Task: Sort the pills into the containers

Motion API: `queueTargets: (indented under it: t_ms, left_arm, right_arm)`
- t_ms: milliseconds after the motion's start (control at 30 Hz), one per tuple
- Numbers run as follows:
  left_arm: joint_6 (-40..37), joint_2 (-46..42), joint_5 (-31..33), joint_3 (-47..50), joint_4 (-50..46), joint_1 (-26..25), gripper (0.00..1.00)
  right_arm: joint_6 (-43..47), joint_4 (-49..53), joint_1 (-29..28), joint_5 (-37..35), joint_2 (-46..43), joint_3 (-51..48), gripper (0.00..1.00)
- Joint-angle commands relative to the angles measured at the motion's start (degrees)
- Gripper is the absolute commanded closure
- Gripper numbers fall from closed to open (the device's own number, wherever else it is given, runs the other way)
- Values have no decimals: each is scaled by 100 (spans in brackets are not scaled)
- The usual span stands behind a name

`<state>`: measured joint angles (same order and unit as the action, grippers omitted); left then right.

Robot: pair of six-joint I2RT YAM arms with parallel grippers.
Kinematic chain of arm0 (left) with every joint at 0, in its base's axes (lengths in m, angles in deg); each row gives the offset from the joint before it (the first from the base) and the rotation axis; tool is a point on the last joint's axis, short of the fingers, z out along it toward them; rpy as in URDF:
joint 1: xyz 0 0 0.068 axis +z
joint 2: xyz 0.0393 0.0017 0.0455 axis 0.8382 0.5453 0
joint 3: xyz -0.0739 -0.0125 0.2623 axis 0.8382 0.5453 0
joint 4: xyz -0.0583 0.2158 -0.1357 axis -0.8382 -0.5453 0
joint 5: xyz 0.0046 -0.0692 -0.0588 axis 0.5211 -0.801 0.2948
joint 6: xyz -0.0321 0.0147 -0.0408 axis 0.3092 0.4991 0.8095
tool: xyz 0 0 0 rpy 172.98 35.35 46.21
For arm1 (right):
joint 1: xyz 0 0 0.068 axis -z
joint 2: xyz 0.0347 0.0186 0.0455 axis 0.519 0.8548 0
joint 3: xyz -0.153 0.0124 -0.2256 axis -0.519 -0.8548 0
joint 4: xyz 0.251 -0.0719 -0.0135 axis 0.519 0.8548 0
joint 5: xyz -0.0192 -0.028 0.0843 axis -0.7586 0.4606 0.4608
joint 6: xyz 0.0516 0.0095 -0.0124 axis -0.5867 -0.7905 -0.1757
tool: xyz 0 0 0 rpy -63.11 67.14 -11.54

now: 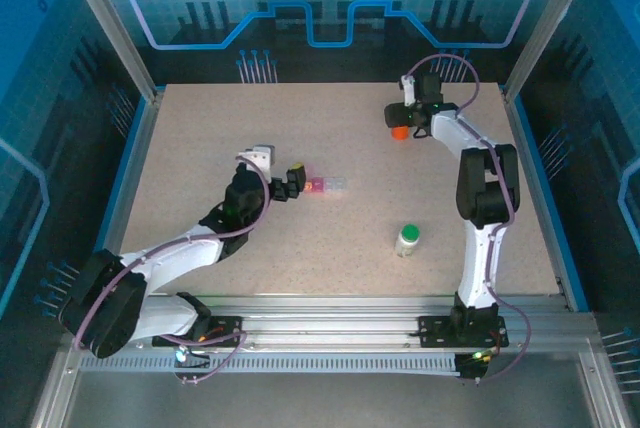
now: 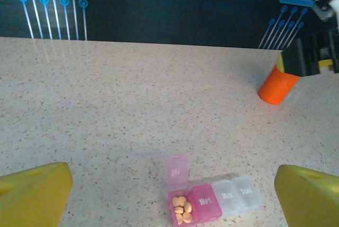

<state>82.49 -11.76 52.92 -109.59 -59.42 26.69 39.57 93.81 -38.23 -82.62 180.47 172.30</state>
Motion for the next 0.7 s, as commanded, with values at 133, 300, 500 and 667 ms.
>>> queueTargets:
  t_ms: [133,300,500,667]
  left_arm:
    - [954,295,-192,-414,-666,421,1]
    - [1686,623,-283,-763,-1259,664,1]
    - [2481,1226,-193,-1522,-2444,852,1]
    - [2772,1754,-326,-2198,-3239,926,1]
  right_arm:
    - [-168,85,-205,-114,-1730,-880,23]
    - [-540,163,-606,74,-2461,-1605,25]
    - [-1347,241,-1154,679,-2516,-2186,25]
    - [-1749,67,-1571,963,-2212,-2426,26]
